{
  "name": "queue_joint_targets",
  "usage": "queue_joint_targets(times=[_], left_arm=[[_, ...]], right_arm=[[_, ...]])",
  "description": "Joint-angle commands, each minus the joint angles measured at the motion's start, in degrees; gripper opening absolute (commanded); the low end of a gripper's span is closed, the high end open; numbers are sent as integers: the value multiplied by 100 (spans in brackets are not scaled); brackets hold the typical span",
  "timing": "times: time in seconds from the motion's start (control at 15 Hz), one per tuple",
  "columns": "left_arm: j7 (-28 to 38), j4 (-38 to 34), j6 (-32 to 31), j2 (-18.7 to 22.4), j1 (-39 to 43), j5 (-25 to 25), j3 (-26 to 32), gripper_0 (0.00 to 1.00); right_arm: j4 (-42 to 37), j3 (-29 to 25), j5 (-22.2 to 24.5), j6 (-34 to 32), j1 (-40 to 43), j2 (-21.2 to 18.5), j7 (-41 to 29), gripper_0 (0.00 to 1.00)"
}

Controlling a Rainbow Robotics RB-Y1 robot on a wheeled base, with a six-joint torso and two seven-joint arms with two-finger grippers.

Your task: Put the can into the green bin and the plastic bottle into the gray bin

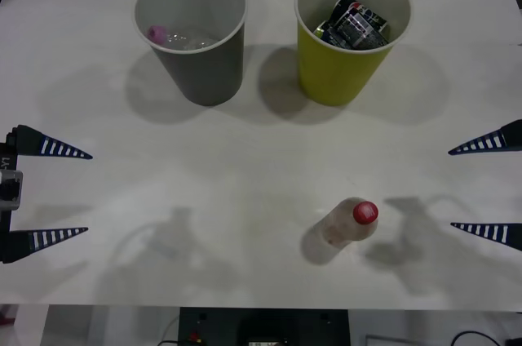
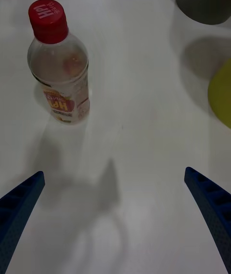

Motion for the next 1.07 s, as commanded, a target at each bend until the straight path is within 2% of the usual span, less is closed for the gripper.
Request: queue_joint_targets(times=[0.07,0.2,0.27,0.8,1.07], left_arm=[[0,0,0,0,0,0,0,98],[0,0,0,0,0,0,0,98],[0,0,0,0,0,0,0,98],[0,0,0,0,0,0,0,98],[0,0,0,0,0,0,0,98]], right_arm=[[206,173,-26,-161,-164,136,196,100],[294,296,-88,-170,-217,162,345,100],[408,375,-167,-178,-279,223,688,100],[1911,1553,-1257,-196,-938,373,2463,100],[2518,1720,-1388,-416,-1184,812,2938,100]])
